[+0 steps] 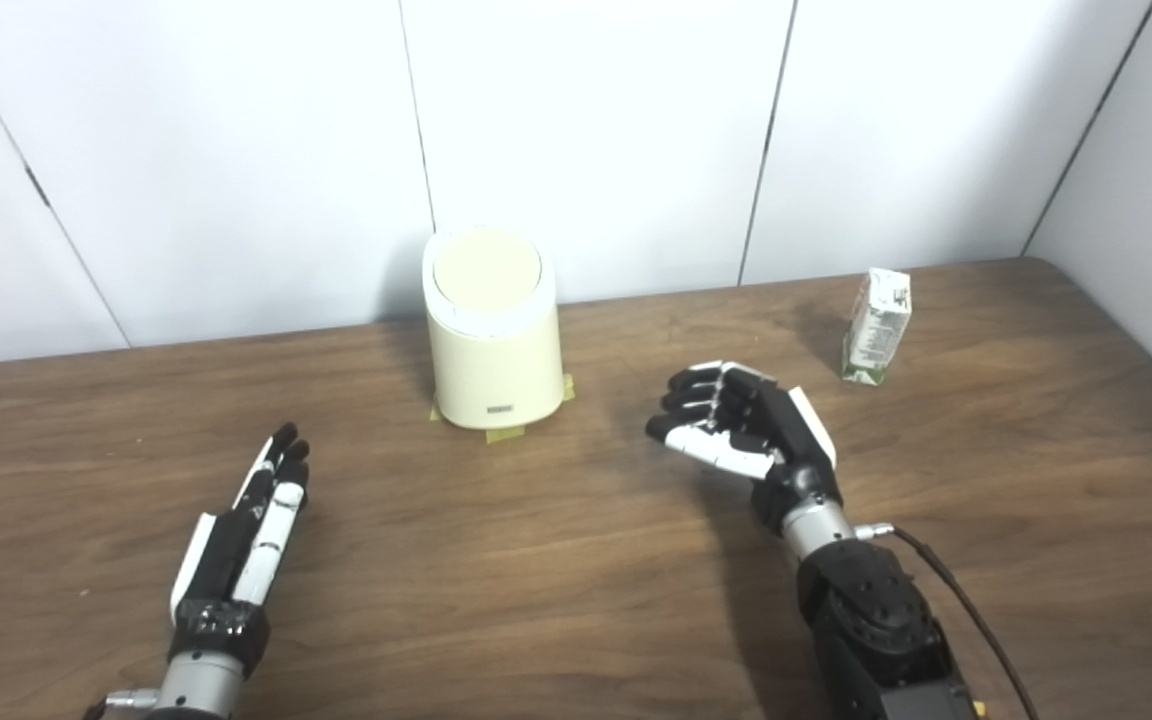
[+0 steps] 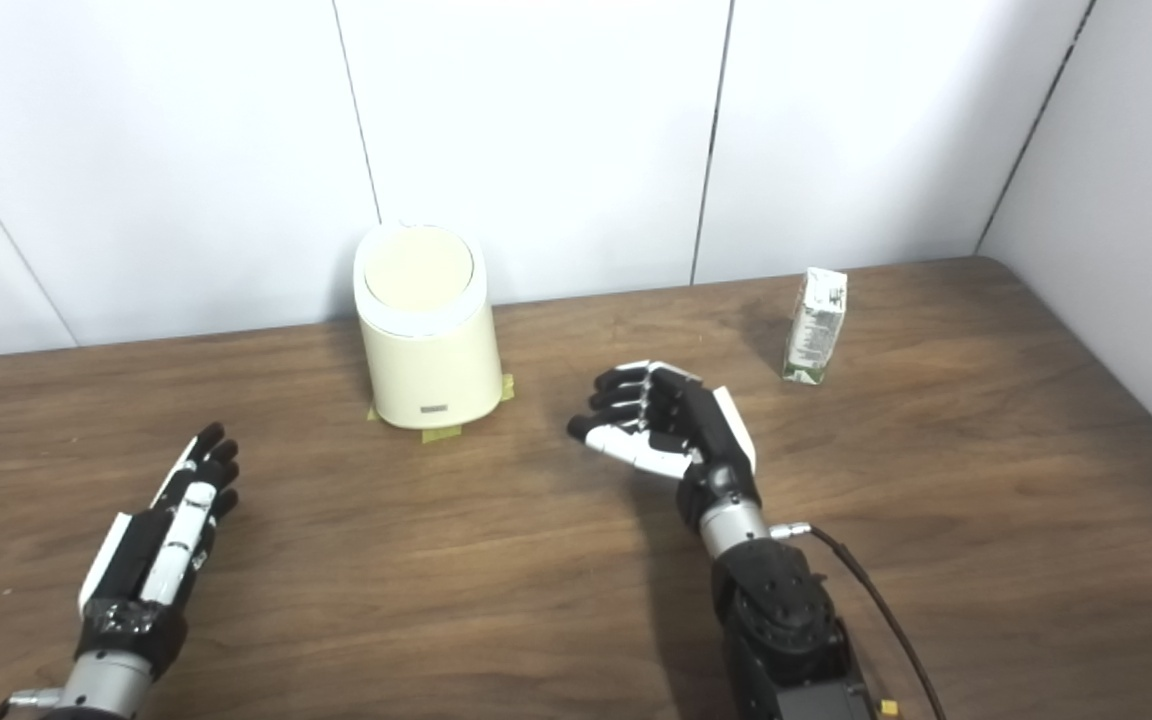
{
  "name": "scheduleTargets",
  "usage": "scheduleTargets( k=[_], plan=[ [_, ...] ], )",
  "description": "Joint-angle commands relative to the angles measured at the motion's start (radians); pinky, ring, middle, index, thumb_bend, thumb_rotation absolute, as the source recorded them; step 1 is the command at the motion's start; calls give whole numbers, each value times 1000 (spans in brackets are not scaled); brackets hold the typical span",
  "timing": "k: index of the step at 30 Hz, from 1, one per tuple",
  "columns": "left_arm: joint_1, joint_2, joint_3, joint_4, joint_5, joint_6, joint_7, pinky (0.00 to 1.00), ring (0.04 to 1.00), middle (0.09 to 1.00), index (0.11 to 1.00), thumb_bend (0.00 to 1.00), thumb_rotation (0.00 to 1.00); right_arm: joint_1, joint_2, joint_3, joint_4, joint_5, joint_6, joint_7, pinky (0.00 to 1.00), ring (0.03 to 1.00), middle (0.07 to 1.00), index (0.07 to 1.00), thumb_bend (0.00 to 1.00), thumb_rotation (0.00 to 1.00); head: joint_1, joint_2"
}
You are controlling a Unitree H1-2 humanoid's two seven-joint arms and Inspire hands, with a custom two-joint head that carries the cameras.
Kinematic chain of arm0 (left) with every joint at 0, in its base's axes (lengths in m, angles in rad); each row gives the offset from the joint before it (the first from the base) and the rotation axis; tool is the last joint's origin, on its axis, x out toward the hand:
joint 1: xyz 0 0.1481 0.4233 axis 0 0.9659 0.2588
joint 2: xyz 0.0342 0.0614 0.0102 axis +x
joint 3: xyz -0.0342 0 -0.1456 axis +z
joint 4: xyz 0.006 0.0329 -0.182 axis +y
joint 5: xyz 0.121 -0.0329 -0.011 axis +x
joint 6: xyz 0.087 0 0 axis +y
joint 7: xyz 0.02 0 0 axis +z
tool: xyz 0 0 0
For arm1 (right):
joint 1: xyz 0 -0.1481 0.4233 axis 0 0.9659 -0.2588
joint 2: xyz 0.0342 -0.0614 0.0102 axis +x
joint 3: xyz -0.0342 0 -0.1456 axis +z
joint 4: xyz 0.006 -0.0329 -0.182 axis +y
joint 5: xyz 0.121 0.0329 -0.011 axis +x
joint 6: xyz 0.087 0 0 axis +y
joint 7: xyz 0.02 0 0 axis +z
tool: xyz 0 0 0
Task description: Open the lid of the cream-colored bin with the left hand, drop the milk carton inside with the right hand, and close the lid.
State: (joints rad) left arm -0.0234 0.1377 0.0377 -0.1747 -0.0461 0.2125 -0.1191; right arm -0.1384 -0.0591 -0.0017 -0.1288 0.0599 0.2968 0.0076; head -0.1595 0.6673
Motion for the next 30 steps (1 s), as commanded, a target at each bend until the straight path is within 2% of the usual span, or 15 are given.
scheduleTargets(
  k=[1, 3, 6, 15, 20, 30],
  plan=[
    [-29, 1, 1, -32, -2, -23, 5, 990, 991, 976, 992, 544, 810, -27, -17, 9, -45, -1, 4, 28, 816, 905, 909, 873, 610, 668, 5, 6],
    [-28, 0, -1, -34, 2, -21, 6, 991, 991, 976, 990, 547, 808, -26, -23, 17, -45, -4, 14, 39, 886, 972, 960, 916, 637, 798, 12, 9],
    [-28, -4, -1, -38, 4, -14, 9, 987, 989, 974, 985, 545, 808, -23, -26, 21, -35, 2, 10, 53, 966, 998, 995, 957, 655, 884, 24, 10],
    [-18, -13, -4, -59, 14, 6, 15, 984, 991, 980, 981, 535, 809, -10, -16, 17, -15, 6, -11, 63, 1000, 1000, 1000, 999, 671, 948, 70, 2],
    [-1, -16, -2, -72, 9, 4, 13, 982, 987, 978, 976, 548, 806, 12, -9, 13, -24, 9, -29, 65, 1000, 1000, 1000, 1000, 647, 995, 116, -20],
    [45, -16, -11, -87, 14, -23, 7, 965, 986, 981, 988, 548, 799, 67, 3, -8, -37, 7, -90, 55, 1000, 1000, 1000, 1000, 595, 1000, 198, -85]
  ],
)
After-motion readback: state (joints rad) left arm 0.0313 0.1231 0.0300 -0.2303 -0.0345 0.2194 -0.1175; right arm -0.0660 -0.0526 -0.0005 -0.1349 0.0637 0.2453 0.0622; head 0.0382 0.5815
